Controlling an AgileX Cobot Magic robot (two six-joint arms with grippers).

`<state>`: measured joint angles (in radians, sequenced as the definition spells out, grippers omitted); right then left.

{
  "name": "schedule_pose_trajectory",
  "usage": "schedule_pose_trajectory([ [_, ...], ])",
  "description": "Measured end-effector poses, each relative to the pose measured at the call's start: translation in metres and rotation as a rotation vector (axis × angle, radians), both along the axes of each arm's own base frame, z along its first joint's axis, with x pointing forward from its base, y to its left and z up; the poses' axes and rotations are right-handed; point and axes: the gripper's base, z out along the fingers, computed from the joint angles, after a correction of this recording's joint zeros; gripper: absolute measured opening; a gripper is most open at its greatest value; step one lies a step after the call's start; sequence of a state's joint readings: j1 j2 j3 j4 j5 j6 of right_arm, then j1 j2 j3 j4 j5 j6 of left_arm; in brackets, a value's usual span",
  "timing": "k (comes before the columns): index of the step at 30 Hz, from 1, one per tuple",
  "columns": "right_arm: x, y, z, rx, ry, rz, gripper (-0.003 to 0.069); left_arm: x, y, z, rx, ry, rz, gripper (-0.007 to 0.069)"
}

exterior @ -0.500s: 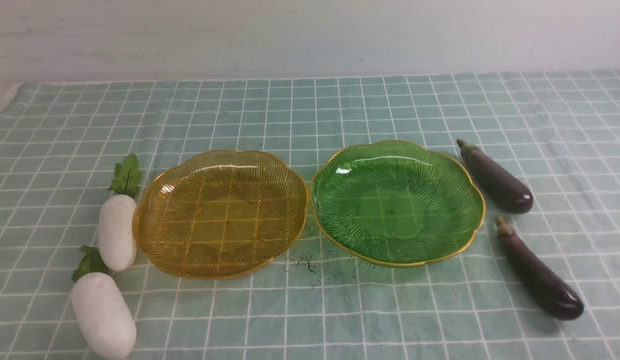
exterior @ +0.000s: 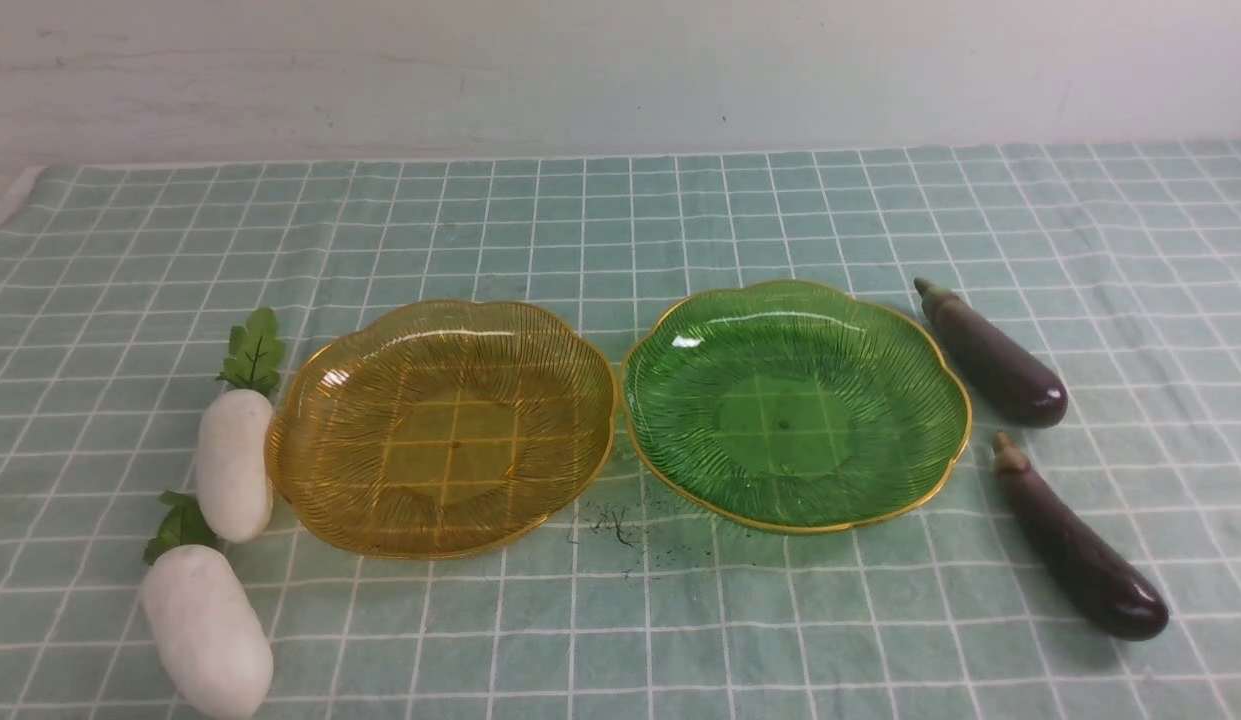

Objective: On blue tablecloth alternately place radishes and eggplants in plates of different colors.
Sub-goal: 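Put the eggplants into the green plate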

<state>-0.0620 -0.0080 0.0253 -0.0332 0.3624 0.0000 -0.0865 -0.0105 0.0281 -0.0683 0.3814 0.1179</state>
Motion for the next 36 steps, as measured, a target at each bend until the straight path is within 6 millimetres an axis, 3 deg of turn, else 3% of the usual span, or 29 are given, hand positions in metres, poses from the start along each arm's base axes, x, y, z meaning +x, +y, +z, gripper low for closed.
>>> schedule_pose_trajectory([
  [36, 0.0001, 0.0007, 0.0002, 0.028, -0.004, 0.002, -0.0015, 0.0000, 0.0000, 0.0000, 0.000, 0.000, 0.000, -0.0008],
])
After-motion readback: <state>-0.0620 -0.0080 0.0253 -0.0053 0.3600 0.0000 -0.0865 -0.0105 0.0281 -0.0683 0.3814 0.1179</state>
